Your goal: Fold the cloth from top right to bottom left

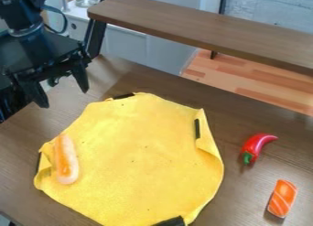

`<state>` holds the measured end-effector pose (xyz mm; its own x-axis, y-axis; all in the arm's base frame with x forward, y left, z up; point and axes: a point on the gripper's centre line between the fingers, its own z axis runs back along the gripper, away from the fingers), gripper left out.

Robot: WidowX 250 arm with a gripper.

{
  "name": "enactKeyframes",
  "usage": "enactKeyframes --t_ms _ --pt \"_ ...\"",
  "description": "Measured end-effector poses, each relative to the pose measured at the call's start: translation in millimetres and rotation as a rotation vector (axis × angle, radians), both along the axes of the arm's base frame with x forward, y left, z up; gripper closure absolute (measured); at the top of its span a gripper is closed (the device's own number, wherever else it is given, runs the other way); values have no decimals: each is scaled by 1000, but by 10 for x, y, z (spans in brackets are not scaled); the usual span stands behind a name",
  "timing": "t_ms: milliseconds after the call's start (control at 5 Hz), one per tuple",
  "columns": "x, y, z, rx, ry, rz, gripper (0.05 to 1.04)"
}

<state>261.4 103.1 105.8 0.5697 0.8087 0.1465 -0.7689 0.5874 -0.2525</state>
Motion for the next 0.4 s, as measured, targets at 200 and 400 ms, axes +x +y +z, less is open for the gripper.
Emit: enactKeyframes --t_ms 200,400 --pt "-20 -10 -80 -13 26 0 83" --pt "-21 -8 -80 -12 27 -1 83"
